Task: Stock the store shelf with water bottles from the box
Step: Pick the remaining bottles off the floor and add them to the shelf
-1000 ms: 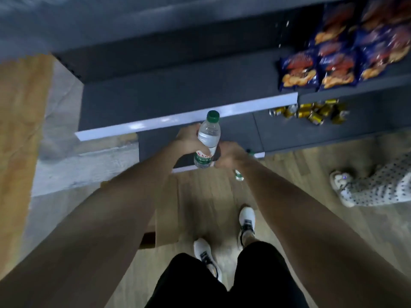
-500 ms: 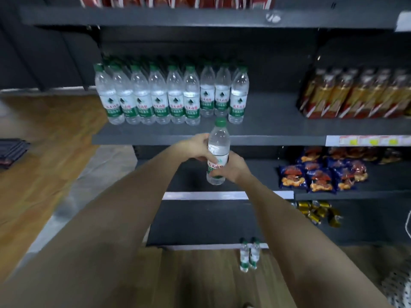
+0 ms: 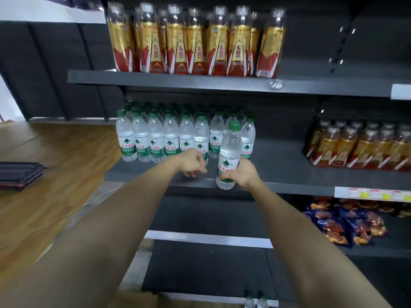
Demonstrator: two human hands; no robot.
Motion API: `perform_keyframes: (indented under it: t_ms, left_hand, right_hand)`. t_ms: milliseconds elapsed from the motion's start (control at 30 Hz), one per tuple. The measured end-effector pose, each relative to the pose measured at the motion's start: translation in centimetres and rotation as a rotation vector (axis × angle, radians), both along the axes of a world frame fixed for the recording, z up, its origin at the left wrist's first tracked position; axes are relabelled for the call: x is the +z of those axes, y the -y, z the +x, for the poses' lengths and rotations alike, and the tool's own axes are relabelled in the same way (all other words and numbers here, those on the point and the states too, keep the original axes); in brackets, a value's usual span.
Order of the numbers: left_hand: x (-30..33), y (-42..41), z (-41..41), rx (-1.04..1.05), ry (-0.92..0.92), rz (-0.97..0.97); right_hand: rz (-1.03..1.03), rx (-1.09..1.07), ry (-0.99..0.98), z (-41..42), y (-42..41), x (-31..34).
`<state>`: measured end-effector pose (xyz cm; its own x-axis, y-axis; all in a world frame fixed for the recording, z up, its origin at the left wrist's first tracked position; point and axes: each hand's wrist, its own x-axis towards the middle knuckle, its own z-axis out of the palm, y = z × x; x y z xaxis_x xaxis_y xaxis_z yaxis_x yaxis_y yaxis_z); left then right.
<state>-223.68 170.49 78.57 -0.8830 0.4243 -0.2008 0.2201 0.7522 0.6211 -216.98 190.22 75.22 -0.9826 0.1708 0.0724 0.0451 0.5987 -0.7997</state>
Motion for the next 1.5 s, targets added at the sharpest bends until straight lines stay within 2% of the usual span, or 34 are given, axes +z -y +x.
perform_keyframes:
  t_ms: [167,533,800,1500]
  left_hand:
    - [0.1,-1.9,-3.2,-0.032,-0.019,-0.183]
    - [-0.9,-4.5,-9.1,-0.021,-0.066,-0.361]
    - [-2.3,-4.5,-10.7,0.029,-0.029,-0.415]
    - [-1.2,-3.9,-12.7,0.02,-0.047,-0.491]
  right_hand:
    - [0.017,0.026,0.018,-4.2,-1.7,-0.3]
    - [0.025,0.058,0.075,-13.4,-4.1,-3.9]
    - [-0.06,0.068,0.065,-16.8,-3.7,-5.9]
    - [-0.023,0.022,0.065,-19.8,-0.7,-5.9]
